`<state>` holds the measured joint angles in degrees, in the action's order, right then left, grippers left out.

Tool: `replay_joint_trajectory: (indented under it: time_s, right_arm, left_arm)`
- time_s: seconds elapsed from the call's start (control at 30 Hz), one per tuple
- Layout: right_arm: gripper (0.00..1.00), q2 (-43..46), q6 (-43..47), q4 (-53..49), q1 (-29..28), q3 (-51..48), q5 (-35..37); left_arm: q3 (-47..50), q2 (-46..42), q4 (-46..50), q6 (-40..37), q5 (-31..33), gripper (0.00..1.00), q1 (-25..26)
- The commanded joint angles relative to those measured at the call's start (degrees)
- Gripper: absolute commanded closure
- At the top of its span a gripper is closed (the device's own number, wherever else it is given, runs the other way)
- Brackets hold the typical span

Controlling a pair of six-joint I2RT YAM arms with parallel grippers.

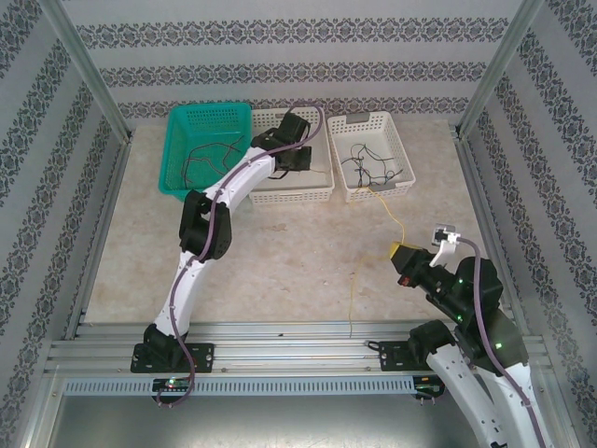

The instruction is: Untangle the cables

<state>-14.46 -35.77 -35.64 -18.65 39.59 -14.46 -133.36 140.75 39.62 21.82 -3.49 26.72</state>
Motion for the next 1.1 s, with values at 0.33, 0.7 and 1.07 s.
replay_joint_trajectory:
  time_s: [0.33, 0.7, 1.07]
  right_arm:
    - [1.0, 2.2, 0.23, -2.77, -0.61, 0.58, -0.74]
    - [1.0, 2.12, -0.09, -2.6, -0.69, 0.23, -1.04]
    - [1.0, 1.0, -0.96, -2.1, -0.72, 1.53, -1.7]
  left_arm:
    - [-2.99, 0.23, 4.24, 2.29, -3.02, 0.79, -2.23]
    - [-10.43, -2.31, 9.66, 1.38, -4.33, 0.37, -2.36]
    - [-9.78, -5.6, 14.92, -0.36, -1.66, 0.25, -2.49]
